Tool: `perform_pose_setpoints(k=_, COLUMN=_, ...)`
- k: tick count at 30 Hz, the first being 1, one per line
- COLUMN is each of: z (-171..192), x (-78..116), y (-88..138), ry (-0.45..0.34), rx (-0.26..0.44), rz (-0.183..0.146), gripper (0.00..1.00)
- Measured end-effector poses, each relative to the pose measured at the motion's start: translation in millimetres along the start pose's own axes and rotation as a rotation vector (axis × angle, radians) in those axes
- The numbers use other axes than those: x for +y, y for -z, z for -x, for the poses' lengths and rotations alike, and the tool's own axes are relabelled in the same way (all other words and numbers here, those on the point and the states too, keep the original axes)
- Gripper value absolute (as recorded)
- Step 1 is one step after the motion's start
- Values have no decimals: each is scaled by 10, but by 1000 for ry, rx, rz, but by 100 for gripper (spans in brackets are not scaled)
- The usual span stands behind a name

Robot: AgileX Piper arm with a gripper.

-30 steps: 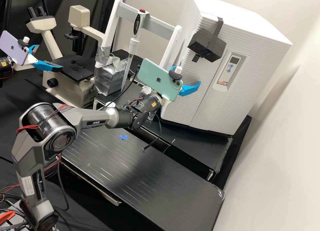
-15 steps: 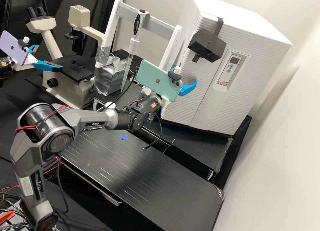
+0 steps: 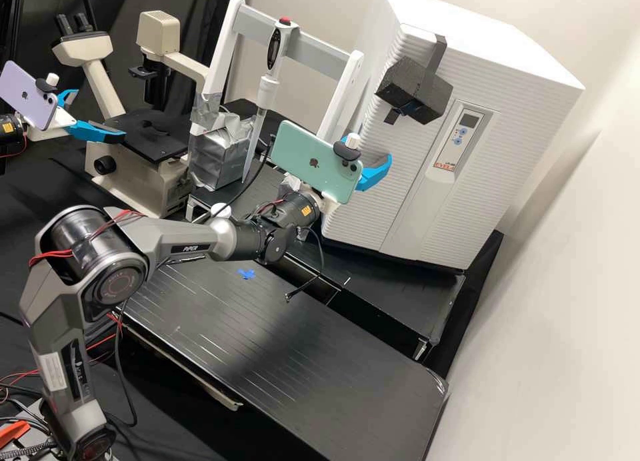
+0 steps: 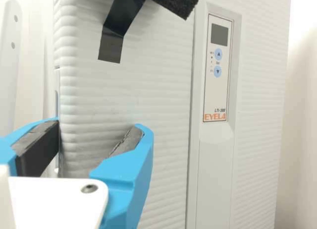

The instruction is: Open the door

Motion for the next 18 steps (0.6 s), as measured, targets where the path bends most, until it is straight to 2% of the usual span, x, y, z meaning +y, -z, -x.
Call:
perform_pose_setpoints(k=13, z=17, x=62, y=-51, ry=8, rx=16, rz=1, gripper=0)
perform_pose_setpoints(k=18, z=75, x=122, y=-94, ry=14, rx=33, rz=12, gripper=0)
